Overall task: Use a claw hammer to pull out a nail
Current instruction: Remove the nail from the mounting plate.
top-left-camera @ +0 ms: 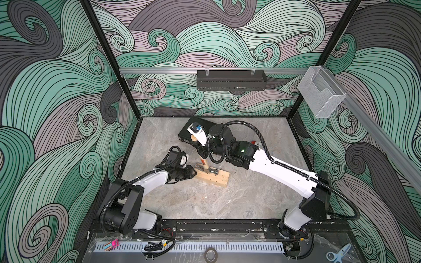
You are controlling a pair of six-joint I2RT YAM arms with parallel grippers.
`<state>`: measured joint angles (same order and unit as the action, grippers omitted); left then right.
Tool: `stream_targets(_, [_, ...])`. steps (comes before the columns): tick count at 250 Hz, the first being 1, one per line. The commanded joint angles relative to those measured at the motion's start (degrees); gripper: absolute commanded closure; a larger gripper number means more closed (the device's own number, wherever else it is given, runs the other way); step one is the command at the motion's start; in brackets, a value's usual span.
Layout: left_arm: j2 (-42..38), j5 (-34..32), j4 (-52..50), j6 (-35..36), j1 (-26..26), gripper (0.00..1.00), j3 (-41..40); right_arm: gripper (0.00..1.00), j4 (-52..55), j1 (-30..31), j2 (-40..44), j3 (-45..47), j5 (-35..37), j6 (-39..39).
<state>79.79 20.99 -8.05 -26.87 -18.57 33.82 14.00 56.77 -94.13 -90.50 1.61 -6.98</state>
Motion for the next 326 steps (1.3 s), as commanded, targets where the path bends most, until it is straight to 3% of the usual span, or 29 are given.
stream_targets(1, [1.3, -4.6, -3.8, -0.8, -0.2, 0.59, -0.3, 1.00, -11.0, 0.5, 2.0, 0.8, 4.3, -0.2])
stream_targets(78, [1.3, -7.3, -5.3, -2.8, -0.3, 0.60, -0.5, 1.00, -23.5, 0.5, 8.0, 13.8, 3.8, 0.9])
stream_targets(326, [4.2, -10.2, -7.4, -4.9, -0.2, 0.61, -0.1, 1.00, -46.5, 0.5, 18.6, 35.5, -3.1, 4.2])
